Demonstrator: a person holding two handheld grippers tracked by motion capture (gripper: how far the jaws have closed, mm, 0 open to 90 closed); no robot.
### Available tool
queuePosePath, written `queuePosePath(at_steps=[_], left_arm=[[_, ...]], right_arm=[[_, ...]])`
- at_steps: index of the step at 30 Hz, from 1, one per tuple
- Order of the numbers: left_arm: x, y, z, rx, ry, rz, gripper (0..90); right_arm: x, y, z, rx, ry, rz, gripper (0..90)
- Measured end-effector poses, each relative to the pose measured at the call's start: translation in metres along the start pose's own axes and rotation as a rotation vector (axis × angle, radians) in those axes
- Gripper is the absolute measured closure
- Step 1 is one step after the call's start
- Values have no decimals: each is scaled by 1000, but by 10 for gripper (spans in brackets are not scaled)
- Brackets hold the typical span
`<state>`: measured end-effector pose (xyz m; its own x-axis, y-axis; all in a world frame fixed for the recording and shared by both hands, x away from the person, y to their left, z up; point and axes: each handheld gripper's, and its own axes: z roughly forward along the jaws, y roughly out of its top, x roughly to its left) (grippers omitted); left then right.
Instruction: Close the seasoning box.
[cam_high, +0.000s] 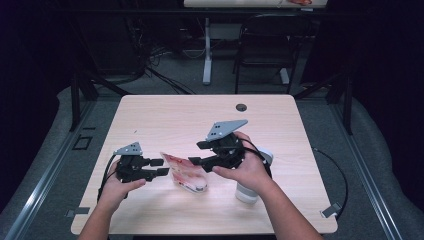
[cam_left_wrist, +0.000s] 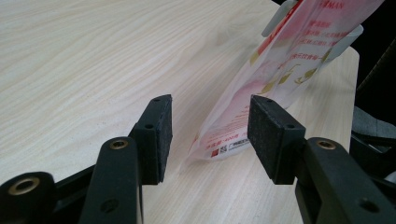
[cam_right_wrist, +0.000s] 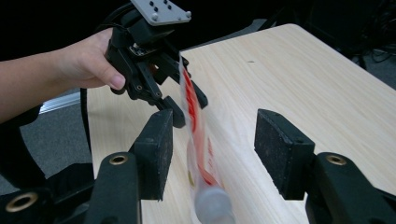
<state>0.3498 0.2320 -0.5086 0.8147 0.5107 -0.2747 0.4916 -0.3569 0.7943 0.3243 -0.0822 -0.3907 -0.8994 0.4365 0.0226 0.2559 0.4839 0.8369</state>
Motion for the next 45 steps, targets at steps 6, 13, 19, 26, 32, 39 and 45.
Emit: queuePosePath(at_steps=[6,13,19,26,32,39,45], left_arm=[[1,0,-3,-6,14,-5,504],[3,-1,-6,-10,17,-10,503],[4,-2,-9,-17,32,-16,500],[4,-3,-11,-23,51,-15,484],[4,-3,-13,-18,69,-11,482],[4,-4,-14,-29,90,-7,477],[5,-5,-14,-23,98,-9,477]], right_arm=[[-10,-10,-22,-20,-47,27,459],[-20,-28,-47,-56,-106,62,458],[-25,-50,-68,-93,-163,103,456],[-23,-71,-83,-141,-183,135,453],[-14,-90,-79,-172,-199,132,462],[-11,-116,-72,-190,-232,171,475],[-11,-137,-72,-181,-239,208,475]])
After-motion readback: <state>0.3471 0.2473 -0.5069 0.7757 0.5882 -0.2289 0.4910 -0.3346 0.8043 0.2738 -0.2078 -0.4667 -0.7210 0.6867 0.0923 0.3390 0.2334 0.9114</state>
